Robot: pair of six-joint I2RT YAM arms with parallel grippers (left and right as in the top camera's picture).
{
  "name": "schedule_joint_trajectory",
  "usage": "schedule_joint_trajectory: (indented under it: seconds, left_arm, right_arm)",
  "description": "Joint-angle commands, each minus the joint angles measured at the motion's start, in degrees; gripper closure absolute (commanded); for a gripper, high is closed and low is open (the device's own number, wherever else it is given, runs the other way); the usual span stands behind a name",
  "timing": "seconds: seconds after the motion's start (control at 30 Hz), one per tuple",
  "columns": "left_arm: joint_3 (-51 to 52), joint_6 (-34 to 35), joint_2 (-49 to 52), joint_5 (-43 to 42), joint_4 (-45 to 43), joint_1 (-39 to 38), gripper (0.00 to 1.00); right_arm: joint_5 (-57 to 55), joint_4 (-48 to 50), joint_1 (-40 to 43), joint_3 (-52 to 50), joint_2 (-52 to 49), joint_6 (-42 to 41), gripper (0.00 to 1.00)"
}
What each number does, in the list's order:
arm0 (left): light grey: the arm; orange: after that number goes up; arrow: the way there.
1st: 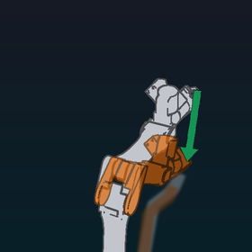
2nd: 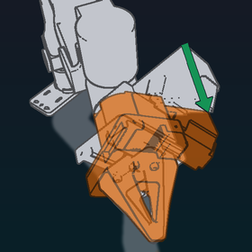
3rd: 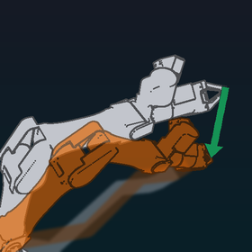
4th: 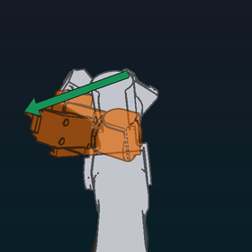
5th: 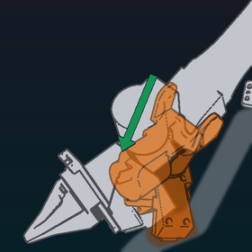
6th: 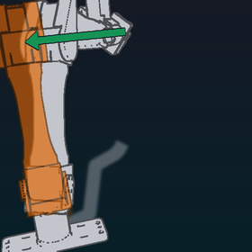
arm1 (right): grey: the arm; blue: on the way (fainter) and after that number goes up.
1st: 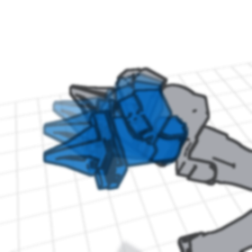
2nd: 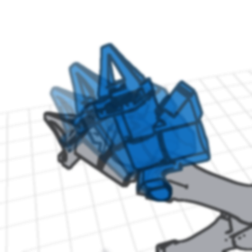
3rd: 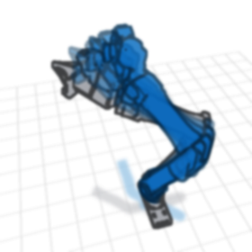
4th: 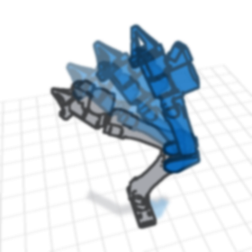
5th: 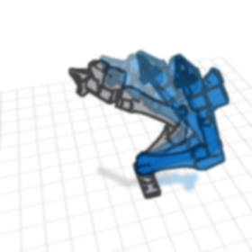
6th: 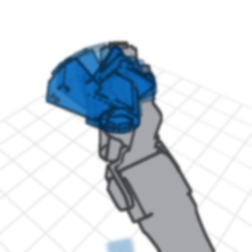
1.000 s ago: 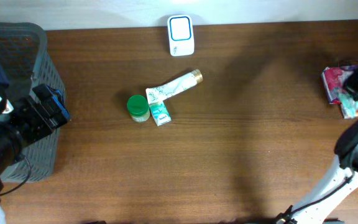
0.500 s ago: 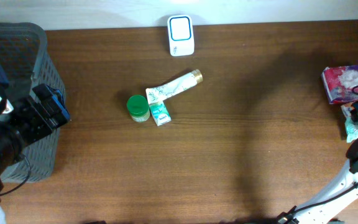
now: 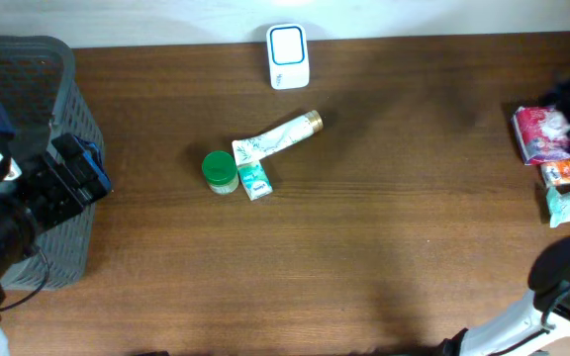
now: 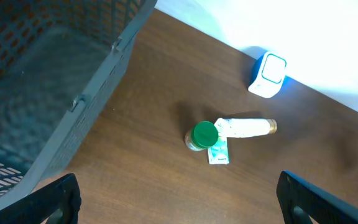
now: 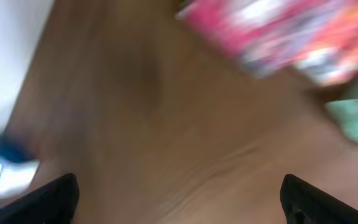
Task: Scan the item barcode
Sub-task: 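Reach the right gripper to the white tube and grasp it, then lift the white tube with the right gripper and turn it upright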
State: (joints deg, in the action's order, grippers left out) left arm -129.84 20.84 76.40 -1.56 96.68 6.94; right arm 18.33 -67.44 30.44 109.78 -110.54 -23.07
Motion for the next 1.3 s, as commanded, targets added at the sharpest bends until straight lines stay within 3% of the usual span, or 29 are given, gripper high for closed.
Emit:
schedule_joint_trajectory:
  seconds: [0.0,0.2,0.33,0.47,0.57,0.7,0.83,1.03,1.27]
  left_arm:
    - [0.1,0.6,0.1,-0.4,0.0,0.4,0.01]
    - [0.1,0.6,0.1,-0.4,0.0,0.4,0.01]
    - [0.1,0.6,0.1,-0.4,0.0,0.4,0.01]
    - [0.1,0.6,0.1,-0.4,0.0,0.4,0.01]
    - [0.1,0.6,0.1,-0.4,0.0,0.4,0.01]
    - [0.1,0.6,0.1,-0.4,0.0,0.4,0.01]
    - [0.1,0.6,0.1,-0.4,0.0,0.4,0.01]
    - [0.1,0.6,0.1,-0.4,0.0,0.4,0.01]
    - [0.1,0.6,0.1,-0.4,0.0,0.4,0.01]
  right_arm:
    - [6.1,-0.3,-8.6,0.1,-0.5,1.8,0.01]
    - [3.0,5.2,-30.4,0.1,-4.4,1.1,0.01]
    - [3.1,9.7,-39.8,0.1,-11.1,-7.4,0.01]
    - [10.9,15.0,-44.9,0.1,-17.0,-10.9,0.01]
    - [11.1,18.3,-47.3,0.1,-19.7,-18.3,0.0]
    - [10.0,22.6,-50.6,0.0,-20.9,-30.4,0.16]
    - [-0.5,23.2,-54.8,0.0,-21.1,-44.0,0.26]
    - [-10.7,26.1,-60.1,-0.1,-21.1,-48.6,0.25]
    - [-9.5,26.4,-60.0,-0.3,-24.8,-50.1,0.26]
